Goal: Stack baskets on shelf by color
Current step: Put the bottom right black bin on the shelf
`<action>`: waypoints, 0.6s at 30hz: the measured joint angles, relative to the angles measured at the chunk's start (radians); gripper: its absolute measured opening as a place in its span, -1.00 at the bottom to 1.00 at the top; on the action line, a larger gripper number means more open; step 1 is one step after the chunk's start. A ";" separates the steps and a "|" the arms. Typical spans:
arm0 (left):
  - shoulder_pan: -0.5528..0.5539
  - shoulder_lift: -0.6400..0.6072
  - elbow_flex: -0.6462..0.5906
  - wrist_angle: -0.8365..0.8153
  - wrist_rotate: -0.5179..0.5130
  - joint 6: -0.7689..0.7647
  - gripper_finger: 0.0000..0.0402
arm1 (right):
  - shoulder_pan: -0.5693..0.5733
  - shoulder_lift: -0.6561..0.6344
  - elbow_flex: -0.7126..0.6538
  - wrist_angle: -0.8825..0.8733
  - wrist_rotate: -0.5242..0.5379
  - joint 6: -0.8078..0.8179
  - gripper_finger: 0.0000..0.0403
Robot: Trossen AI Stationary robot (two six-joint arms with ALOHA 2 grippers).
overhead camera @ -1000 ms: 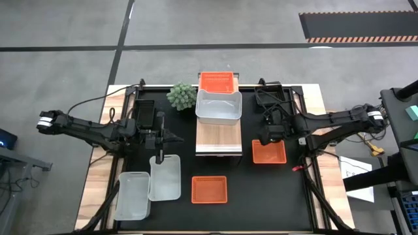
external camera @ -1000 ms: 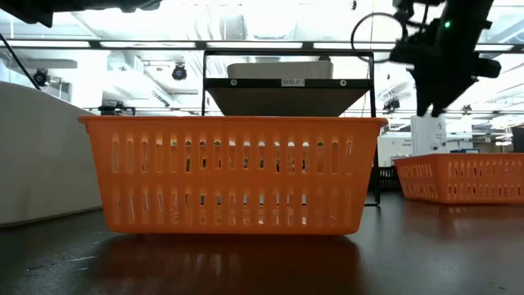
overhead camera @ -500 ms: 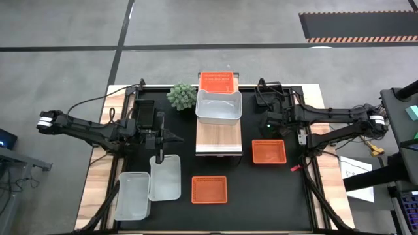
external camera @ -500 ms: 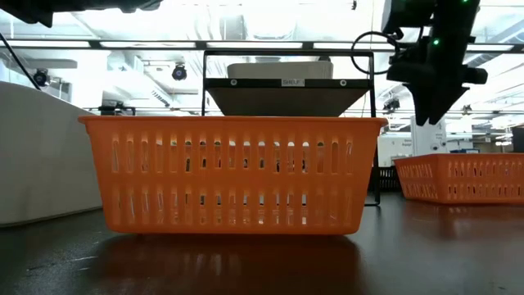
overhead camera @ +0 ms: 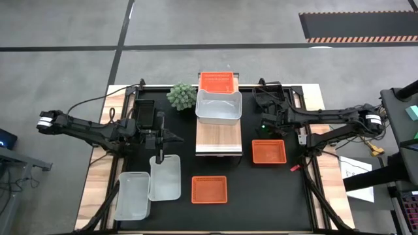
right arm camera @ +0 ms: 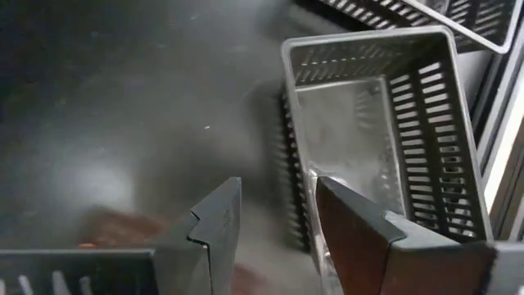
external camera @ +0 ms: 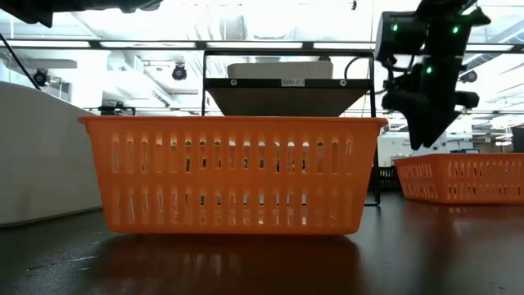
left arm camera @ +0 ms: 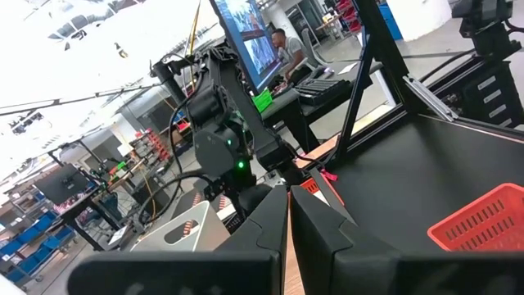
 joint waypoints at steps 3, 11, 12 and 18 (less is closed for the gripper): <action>0.000 0.000 0.000 0.000 0.000 0.000 -0.99 | -0.022 0.023 -0.017 0.038 0.008 -0.018 -0.24; 0.000 -0.001 0.000 0.000 0.000 -0.001 -0.99 | -0.080 0.097 -0.025 0.073 0.035 -0.072 -0.24; 0.000 -0.001 0.000 0.000 0.000 -0.001 -0.99 | -0.083 0.108 -0.025 0.074 0.046 -0.076 -0.24; 0.000 -0.001 0.000 0.000 -0.019 -0.001 -0.99 | -0.099 0.178 -0.026 0.136 0.056 -0.124 -0.25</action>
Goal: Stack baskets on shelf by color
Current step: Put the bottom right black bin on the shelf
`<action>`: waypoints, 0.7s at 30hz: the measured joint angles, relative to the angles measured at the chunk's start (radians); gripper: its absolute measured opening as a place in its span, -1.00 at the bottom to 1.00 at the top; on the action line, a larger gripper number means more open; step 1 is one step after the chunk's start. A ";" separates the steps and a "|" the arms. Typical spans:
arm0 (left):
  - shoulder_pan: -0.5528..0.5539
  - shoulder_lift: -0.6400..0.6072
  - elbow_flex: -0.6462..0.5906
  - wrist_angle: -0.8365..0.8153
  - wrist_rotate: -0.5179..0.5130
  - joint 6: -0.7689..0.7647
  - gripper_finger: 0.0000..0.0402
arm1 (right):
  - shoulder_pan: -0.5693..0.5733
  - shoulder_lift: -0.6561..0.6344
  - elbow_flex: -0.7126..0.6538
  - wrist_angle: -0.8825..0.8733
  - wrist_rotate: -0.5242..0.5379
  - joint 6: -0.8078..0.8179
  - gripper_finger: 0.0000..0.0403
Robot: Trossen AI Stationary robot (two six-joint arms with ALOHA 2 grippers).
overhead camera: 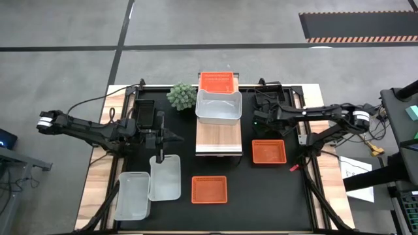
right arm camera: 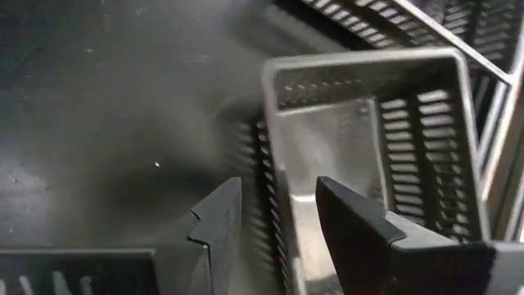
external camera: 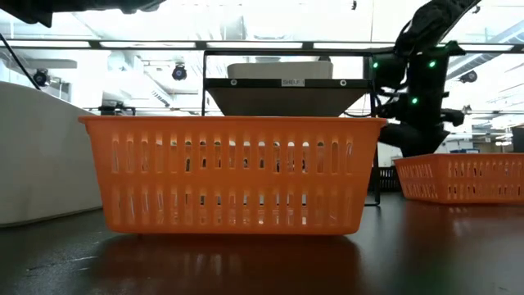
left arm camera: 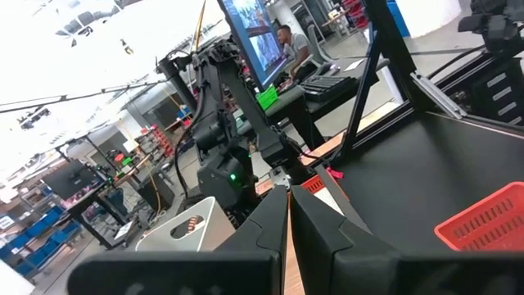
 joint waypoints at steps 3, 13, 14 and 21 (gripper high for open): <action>0.000 0.000 0.000 0.000 0.000 0.000 -0.99 | 0.000 0.038 0.000 0.023 -0.001 -0.023 -0.31; 0.000 0.000 0.000 0.000 0.000 -0.002 -0.99 | 0.002 0.046 0.000 0.028 -0.004 -0.071 -0.93; 0.000 0.000 0.000 0.000 0.000 -0.002 -0.99 | 0.002 0.033 0.001 0.022 -0.004 -0.074 -0.94; 0.000 0.001 0.000 0.000 0.000 -0.031 -0.99 | 0.002 -0.074 0.088 -0.125 -0.005 -0.107 -0.95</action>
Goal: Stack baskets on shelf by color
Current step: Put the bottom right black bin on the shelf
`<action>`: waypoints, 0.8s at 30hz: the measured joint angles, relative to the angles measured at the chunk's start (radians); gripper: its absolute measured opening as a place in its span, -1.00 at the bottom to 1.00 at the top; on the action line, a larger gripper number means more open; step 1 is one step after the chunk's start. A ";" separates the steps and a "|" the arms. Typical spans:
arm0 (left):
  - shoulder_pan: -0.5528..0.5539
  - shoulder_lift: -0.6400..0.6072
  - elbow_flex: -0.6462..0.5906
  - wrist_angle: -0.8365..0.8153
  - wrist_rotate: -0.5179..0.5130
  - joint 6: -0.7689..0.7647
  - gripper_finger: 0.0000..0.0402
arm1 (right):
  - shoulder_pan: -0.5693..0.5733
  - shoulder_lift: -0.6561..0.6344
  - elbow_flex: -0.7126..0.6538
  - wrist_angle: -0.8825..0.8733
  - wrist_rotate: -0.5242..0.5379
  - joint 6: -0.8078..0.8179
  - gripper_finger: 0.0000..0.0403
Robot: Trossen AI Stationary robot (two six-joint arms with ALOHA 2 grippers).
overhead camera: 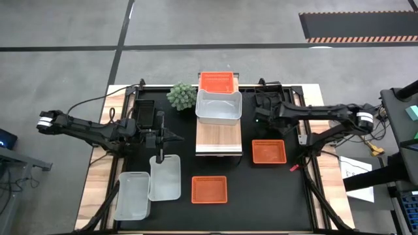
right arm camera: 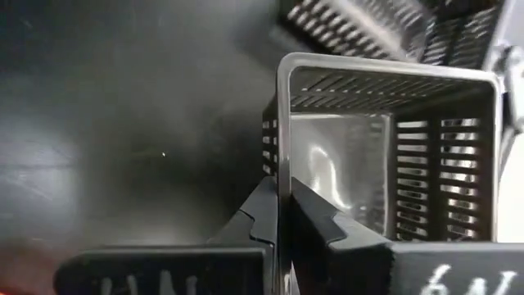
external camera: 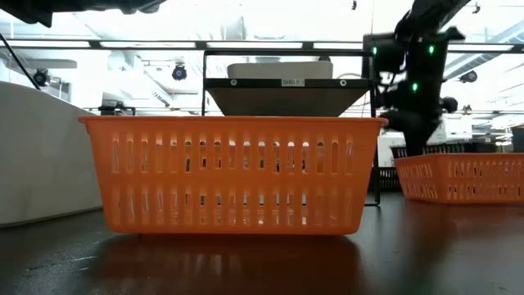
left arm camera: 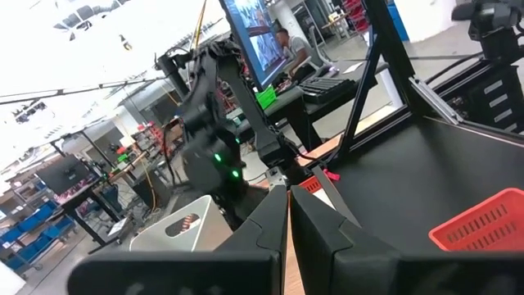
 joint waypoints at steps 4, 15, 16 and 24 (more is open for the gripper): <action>0.000 0.005 0.000 0.000 0.000 -0.012 -0.99 | 0.010 -0.061 0.093 -0.041 0.002 -0.043 -0.96; 0.000 0.007 0.000 0.000 -0.002 -0.050 -0.99 | 0.167 -0.130 0.437 -0.236 -0.056 -0.140 -0.96; 0.000 0.007 0.000 0.000 -0.003 -0.050 -0.99 | 0.188 -0.123 0.468 -0.269 -0.087 -0.142 -0.96; 0.000 0.011 0.000 0.000 -0.005 -0.051 -0.99 | 0.386 -0.066 0.645 -0.423 -0.259 -0.146 -0.96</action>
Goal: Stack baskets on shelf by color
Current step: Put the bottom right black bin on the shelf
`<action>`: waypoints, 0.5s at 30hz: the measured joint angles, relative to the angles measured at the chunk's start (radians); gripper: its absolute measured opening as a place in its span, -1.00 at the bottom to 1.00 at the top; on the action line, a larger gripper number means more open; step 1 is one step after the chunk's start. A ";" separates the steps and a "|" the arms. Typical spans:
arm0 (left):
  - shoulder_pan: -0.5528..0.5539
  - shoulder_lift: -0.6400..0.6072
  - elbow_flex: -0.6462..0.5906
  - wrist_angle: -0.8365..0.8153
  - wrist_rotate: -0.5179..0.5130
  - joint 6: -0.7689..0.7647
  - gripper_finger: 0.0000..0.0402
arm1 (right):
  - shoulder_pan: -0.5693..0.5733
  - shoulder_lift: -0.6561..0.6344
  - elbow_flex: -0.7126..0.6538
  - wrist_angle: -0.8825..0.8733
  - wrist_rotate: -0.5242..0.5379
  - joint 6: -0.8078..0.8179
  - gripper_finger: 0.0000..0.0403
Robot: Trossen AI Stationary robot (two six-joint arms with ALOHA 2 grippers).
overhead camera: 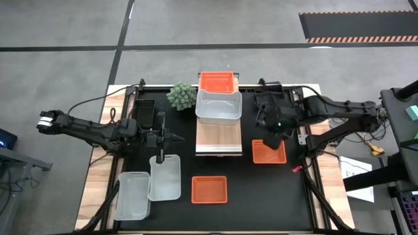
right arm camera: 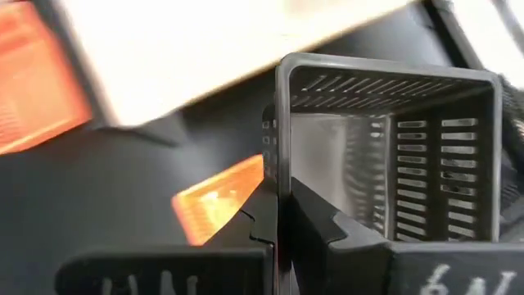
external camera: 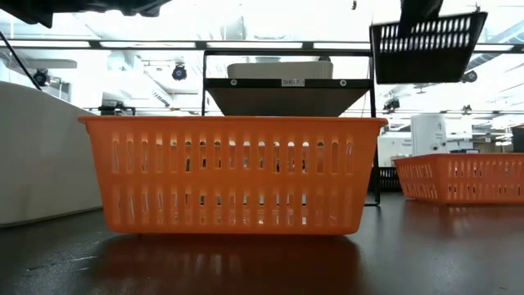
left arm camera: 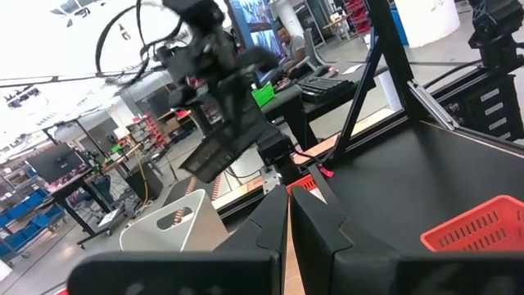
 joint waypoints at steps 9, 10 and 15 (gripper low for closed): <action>0.000 0.031 0.000 0.002 -0.002 0.000 -0.99 | 0.186 0.074 0.035 0.145 -0.035 -0.033 -0.96; 0.000 0.033 0.000 0.001 -0.002 0.000 -0.99 | 0.195 0.084 0.035 0.168 -0.034 -0.049 -0.96; 0.000 0.036 0.000 0.004 -0.002 -0.001 -0.99 | 0.210 0.137 0.035 0.296 -0.028 -0.123 -0.96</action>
